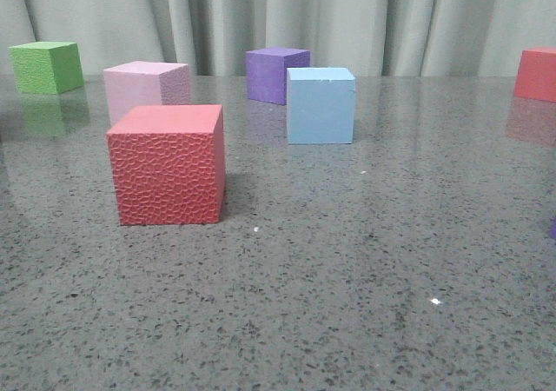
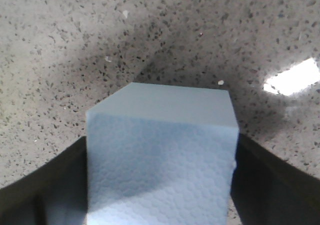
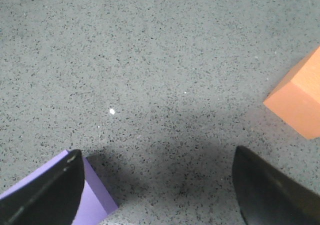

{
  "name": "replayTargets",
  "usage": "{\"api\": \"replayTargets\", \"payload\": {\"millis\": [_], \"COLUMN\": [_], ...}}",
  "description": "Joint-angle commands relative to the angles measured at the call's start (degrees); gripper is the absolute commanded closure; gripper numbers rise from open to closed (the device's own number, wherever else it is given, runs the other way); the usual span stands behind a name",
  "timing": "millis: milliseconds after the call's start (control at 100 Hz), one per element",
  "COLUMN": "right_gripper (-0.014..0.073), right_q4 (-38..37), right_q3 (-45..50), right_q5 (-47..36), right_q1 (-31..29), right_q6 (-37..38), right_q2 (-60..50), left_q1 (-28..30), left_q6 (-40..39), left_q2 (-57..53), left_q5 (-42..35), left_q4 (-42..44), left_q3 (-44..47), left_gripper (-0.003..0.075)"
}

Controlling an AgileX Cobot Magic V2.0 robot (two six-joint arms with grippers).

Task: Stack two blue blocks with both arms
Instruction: 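Lower the left gripper over the other light-blue cube and grasp it, then lift the light-blue cube with the left gripper toward the placed cube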

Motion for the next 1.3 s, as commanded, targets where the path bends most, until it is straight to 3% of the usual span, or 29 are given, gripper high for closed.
{"api": "replayTargets", "payload": {"millis": [0, 190, 570, 870, 1290], "right_gripper": [-0.0006, -0.0006, -0.0006, -0.0006, -0.0006], "right_q4": [-1.3, -1.3, -1.3, -1.3, -1.3], "right_q3": [-1.4, -1.4, -1.4, -1.4, -1.4], "right_q5": [-3.5, -3.7, -3.8, -3.8, -3.8], "right_q1": [-0.4, -0.4, -0.4, -0.4, -0.4], "right_q6": [-0.4, -0.4, -0.4, -0.4, -0.4], "right_q2": [-0.5, -0.5, -0.5, -0.5, -0.5], "left_q1": [0.1, 0.1, 0.1, -0.2, -13.0], "left_q6": [-0.1, -0.1, -0.1, -0.3, -0.3], "left_q2": [-2.6, -2.6, -2.6, -3.6, -4.3], "left_q5": [-1.1, -0.8, 2.1, 3.8, 3.8], "left_q4": [-0.4, -0.4, -2.5, -9.7, -10.8], "left_q3": [-1.7, -1.7, -3.5, -11.6, -21.6], "left_gripper": [0.0216, 0.0245, 0.0419, 0.0426, 0.0426]}}
